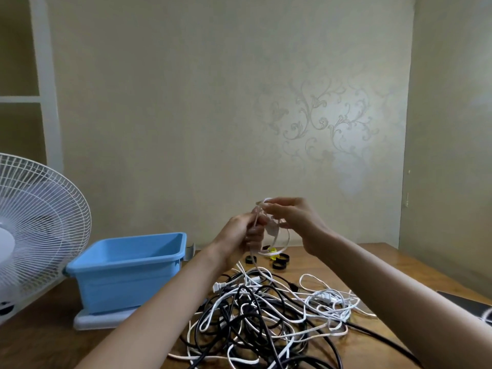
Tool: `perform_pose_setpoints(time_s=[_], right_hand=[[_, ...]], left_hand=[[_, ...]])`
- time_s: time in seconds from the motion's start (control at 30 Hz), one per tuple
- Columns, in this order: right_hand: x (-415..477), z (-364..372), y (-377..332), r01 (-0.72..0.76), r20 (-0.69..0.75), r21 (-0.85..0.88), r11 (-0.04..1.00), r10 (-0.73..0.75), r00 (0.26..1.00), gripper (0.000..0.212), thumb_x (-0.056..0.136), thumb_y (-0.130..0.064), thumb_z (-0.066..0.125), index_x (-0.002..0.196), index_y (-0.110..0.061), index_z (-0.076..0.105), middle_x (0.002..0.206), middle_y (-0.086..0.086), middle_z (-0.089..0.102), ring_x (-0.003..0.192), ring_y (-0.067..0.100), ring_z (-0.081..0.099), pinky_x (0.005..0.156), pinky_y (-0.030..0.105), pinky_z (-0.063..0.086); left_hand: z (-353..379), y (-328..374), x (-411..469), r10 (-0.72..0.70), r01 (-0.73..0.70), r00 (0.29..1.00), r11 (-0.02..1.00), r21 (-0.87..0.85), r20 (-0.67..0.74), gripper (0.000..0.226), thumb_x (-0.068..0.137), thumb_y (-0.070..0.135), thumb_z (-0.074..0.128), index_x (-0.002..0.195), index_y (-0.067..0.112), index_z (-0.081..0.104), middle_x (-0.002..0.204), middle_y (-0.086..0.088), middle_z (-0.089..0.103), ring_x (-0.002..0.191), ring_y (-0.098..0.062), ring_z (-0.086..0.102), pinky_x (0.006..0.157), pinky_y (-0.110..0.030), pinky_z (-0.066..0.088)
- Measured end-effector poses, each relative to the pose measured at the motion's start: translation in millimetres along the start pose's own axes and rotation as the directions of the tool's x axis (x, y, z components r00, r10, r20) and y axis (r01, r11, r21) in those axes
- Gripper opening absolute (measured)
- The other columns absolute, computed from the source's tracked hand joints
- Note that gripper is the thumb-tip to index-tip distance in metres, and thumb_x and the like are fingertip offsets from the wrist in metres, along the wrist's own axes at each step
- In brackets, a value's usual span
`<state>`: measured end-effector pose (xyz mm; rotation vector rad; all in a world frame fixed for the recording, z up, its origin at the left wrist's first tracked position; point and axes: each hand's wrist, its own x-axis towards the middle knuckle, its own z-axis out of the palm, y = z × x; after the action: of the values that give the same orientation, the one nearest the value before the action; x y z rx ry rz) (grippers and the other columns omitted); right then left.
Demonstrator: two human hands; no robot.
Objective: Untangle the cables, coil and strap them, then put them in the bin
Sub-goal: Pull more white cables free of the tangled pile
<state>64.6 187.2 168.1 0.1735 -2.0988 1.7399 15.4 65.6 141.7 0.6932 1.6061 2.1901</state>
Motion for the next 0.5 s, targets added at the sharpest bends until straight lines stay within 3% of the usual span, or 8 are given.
perform_pose_setpoints(time_s=[0.07,0.2,0.3,0.4,0.5], right_hand=[[1,-4,7,0.044,0.041,-0.099,0.994,-0.041,0.998,0.023,0.090,-0.020,0.064,0.109,-0.009,0.070,0.086,-0.007,0.067,0.081,0.004,0.059,0.077,0.018,0.046],[-1,-9,17,0.067,0.160,-0.182,0.981,-0.038,0.986,0.025,0.094,-0.025,0.059,0.116,-0.016,0.064,0.091,-0.013,0.062,0.083,-0.003,0.055,0.070,0.013,0.043],[1,-15,22,0.005,0.265,-0.225,0.974,0.056,0.963,0.038,0.094,-0.035,0.055,0.128,-0.016,0.053,0.109,-0.005,0.061,0.098,0.007,0.056,0.080,0.024,0.046],[5,-17,32,0.022,0.268,-0.354,0.935,0.079,0.960,0.049,0.095,-0.036,0.055,0.137,-0.015,0.045,0.130,0.008,0.056,0.113,0.020,0.055,0.089,0.033,0.050],[12,-21,50,0.102,0.258,-0.415,0.904,0.009,0.966,0.041,0.093,-0.032,0.060,0.130,-0.015,0.054,0.122,0.006,0.063,0.108,0.017,0.060,0.093,0.033,0.050]], left_hand=[[-8,4,4,-0.081,0.100,0.991,0.978,-0.183,0.106,0.037,0.100,0.027,0.031,0.071,0.010,0.044,0.039,0.006,0.025,0.029,-0.002,0.019,0.028,-0.012,0.016],[-17,9,7,-0.096,0.187,0.954,0.931,-0.314,0.284,0.034,0.095,0.026,0.040,0.065,0.009,0.045,0.039,0.004,0.029,0.038,-0.004,0.010,0.025,-0.011,0.021],[-22,6,10,-0.085,0.196,0.947,0.917,-0.349,0.308,0.031,0.095,0.021,0.045,0.066,0.009,0.049,0.042,0.004,0.033,0.034,-0.002,0.020,0.029,-0.012,0.030],[-28,-2,13,-0.052,0.165,0.953,0.916,-0.366,0.300,0.035,0.096,0.021,0.040,0.067,0.008,0.055,0.051,0.003,0.038,0.038,-0.004,0.037,0.039,-0.015,0.040],[-32,-8,19,-0.025,0.167,0.938,0.907,-0.386,0.347,0.022,0.092,0.018,0.051,0.075,0.004,0.058,0.055,0.002,0.038,0.041,-0.005,0.039,0.040,-0.015,0.038]])
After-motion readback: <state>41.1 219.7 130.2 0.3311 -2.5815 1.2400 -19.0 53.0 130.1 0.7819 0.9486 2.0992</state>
